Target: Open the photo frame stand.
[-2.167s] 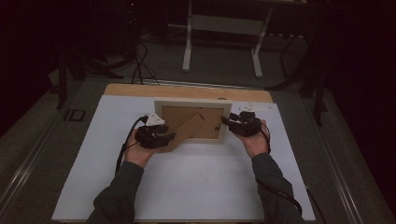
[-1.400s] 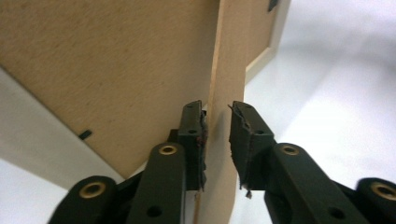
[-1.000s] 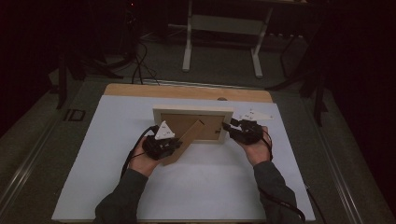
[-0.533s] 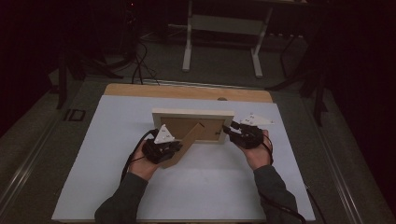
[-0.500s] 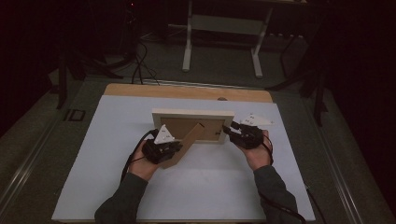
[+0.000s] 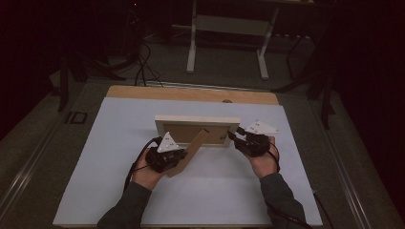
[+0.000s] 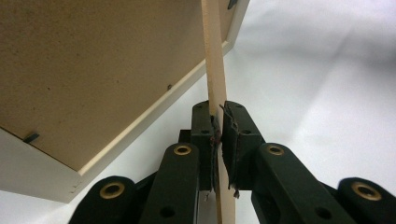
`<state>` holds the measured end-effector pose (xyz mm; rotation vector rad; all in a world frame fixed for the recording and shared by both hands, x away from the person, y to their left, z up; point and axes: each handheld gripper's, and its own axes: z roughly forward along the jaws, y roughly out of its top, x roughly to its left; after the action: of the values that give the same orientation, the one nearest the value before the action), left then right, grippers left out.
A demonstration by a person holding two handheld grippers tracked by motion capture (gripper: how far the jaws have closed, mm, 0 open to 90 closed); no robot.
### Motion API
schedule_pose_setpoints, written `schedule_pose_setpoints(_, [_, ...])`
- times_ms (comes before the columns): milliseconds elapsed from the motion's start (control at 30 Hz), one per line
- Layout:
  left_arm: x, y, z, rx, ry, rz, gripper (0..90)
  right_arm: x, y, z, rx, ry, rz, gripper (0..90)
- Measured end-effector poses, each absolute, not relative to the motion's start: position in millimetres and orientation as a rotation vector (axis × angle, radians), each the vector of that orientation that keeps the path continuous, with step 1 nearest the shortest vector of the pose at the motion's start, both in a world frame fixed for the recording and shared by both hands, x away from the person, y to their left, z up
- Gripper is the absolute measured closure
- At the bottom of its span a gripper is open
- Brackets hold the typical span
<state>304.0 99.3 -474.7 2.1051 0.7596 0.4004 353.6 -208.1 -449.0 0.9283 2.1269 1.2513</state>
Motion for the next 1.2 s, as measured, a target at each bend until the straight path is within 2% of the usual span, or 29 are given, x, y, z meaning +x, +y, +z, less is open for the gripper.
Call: schedule_pose_setpoints(1200, [297,98,-487,2.123,0.748,0.345,83.1,335,-209,-457,0.872,2.097,1.247,62.2])
